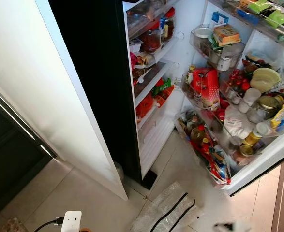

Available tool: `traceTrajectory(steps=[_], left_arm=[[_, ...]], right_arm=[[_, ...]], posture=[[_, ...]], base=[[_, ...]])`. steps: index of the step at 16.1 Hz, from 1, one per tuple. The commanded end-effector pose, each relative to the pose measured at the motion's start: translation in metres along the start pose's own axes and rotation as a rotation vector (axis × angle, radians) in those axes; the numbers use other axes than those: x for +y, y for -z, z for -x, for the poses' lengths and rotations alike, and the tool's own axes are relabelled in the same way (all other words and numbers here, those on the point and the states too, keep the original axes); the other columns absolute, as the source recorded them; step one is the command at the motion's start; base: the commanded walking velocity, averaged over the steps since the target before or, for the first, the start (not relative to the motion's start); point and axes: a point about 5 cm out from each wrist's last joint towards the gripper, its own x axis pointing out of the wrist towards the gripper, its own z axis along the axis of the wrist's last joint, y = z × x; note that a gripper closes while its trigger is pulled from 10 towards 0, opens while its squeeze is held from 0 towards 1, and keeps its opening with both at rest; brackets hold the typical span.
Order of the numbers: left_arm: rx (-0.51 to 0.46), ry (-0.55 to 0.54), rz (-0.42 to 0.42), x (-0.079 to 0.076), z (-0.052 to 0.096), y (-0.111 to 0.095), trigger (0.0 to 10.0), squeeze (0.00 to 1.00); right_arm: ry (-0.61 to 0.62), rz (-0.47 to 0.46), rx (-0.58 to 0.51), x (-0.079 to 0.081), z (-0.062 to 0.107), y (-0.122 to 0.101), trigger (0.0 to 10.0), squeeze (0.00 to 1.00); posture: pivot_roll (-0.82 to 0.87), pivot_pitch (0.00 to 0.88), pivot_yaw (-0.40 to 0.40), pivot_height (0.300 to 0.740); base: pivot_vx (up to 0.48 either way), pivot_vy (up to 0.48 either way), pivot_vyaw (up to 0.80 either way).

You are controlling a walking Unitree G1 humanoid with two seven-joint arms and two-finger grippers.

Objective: Restocking fridge

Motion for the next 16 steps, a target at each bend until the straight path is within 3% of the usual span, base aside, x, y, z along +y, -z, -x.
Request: traceTrajectory(steps=[1, 4, 6, 16], left_arm=[[0.035, 0.029, 0.003, -0.007, 0.001, 0.008, 10.0, 0.00], [0.035, 0.029, 0.003, -0.007, 0.001, 0.008, 10.0, 0.00], [0.054, 0.031, -0.010, -0.006, 0.002, 0.015, 10.0, 0.00], [0.051, 0.030, 0.004, -0.007, 0.003, 0.015, 10.0, 0.00]], right_arm=[[0.011, 0.006, 0.028, -0.005, 0.001, 0.006, 10.0, 0.00], [0.005, 0.014, 0.034, -0.004, 0.001, 0.007, 10.0, 0.00], [-0.036, 0.018, 0.025, 0.011, 0.000, 0.005, 10.0, 0.00], [-0.035, 0.010, 0.047, 0.011, 0.002, 0.013, 10.0, 0.00]], posture=[[0.04, 0.120, 0.020, 0.740], [0.04, 0.120, 0.020, 0.740], [0.03, 0.104, 0.021, 0.740], [0.03, 0.121, 0.022, 0.740]], base=[[0.000, 0.000, 0.00], [0.000, 0.000, 0.00], [0.000, 0.000, 0.00], [-0.120, 0.000, 0.00]])
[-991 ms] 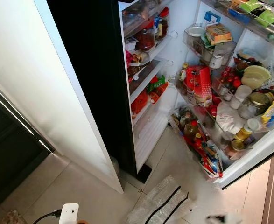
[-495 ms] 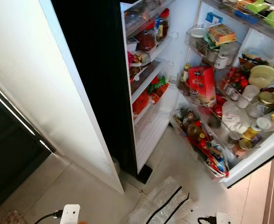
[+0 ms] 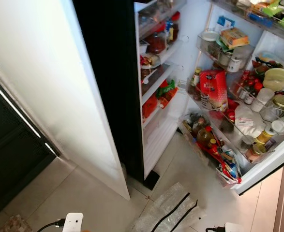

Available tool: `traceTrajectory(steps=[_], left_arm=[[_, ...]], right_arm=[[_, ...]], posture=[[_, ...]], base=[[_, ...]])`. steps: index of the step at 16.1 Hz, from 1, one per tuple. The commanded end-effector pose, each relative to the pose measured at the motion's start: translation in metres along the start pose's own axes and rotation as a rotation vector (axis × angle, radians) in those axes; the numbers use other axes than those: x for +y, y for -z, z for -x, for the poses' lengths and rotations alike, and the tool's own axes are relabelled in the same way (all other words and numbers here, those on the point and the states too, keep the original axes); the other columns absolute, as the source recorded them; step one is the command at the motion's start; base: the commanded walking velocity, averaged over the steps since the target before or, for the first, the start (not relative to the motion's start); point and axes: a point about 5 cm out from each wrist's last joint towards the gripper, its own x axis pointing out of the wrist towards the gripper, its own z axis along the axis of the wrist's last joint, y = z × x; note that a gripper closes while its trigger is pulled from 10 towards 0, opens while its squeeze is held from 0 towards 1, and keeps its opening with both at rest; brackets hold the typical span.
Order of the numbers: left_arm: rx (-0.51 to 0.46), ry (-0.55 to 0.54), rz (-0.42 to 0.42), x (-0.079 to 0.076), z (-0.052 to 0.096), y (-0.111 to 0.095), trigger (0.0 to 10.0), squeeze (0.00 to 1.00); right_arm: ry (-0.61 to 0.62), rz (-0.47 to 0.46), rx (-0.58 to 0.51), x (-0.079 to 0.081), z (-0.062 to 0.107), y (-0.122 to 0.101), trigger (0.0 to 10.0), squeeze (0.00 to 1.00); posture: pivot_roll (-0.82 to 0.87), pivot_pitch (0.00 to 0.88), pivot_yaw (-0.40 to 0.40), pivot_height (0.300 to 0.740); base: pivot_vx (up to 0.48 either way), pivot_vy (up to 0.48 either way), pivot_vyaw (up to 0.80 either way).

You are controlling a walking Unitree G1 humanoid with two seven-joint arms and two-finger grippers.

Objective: Restocking fridge

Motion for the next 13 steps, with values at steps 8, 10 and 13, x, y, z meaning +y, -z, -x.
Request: traceTrajectory(steps=[8, 10, 13], left_arm=[[0.034, 0.026, 0.023, -0.0054, 0.0012, 0.0092, 10.0, 0.00], [0.033, 0.026, 0.024, -0.0052, 0.0013, 0.0092, 10.0, 0.00], [0.034, 0.026, 0.024, -0.0048, 0.0014, 0.0094, 10.0, 0.00]], right_arm=[[0.002, -0.013, 0.027, 0.0000, 0.0017, 0.0086, 10.0, 0.00], [0.002, -0.014, 0.029, -0.0001, 0.0018, 0.0091, 10.0, 0.00], [0.003, -0.016, 0.032, -0.0004, 0.0020, 0.0099, 10.0, 0.00]], posture=[[0.03, 0.133, 0.025, 0.740], [0.03, 0.136, 0.025, 0.740], [0.03, 0.138, 0.026, 0.740]], base=[[-0.241, 0.000, 0.00], [0.000, 0.000, 0.00], [0.000, 0.000, 0.00]])
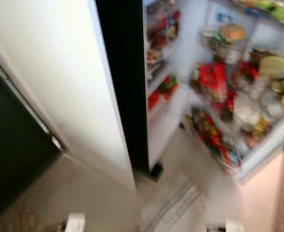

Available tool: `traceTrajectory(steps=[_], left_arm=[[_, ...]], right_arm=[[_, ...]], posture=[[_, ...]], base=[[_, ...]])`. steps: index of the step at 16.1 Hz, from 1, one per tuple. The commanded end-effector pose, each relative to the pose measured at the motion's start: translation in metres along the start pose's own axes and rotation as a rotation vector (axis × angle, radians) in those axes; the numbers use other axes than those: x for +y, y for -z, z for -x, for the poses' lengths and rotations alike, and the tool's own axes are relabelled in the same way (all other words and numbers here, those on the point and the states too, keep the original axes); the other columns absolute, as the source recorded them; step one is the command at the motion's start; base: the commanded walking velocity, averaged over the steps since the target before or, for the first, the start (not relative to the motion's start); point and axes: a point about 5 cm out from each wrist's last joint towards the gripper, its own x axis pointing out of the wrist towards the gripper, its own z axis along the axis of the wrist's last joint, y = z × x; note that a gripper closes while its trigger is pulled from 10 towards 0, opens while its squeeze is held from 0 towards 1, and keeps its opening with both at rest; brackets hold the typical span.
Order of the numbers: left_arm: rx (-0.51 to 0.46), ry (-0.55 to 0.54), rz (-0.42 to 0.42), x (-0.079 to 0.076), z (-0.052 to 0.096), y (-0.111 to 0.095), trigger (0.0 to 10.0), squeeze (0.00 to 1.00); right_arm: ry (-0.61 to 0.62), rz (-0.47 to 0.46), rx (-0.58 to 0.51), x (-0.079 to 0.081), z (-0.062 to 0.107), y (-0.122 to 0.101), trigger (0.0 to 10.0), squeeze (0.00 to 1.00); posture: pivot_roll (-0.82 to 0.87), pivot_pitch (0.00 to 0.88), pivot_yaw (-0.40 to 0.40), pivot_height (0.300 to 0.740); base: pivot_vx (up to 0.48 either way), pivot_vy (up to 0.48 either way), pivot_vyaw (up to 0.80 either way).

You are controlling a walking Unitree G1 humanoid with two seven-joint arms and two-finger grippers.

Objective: Restocking fridge

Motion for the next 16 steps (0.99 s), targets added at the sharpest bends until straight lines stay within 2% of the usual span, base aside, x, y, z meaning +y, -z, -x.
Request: traceTrajectory(steps=[1, 16], left_arm=[[0.018, 0.015, 0.015, -0.0037, 0.0003, 0.0042, 10.0, 0.00], [0.018, 0.015, 0.003, -0.0038, 0.0001, 0.0033, 10.0, 0.00]], right_arm=[[0.008, -0.006, 0.022, -0.0030, 0.0014, 0.0064, 10.0, 0.00], [-0.003, -0.007, 0.028, -0.0023, 0.0014, 0.0073, 10.0, 0.00]], posture=[[0.03, 0.139, 0.026, 0.740], [0.03, 0.137, 0.030, 0.740]], base=[[0.000, 0.000, 0.00], [0.000, 0.000, 0.00]])
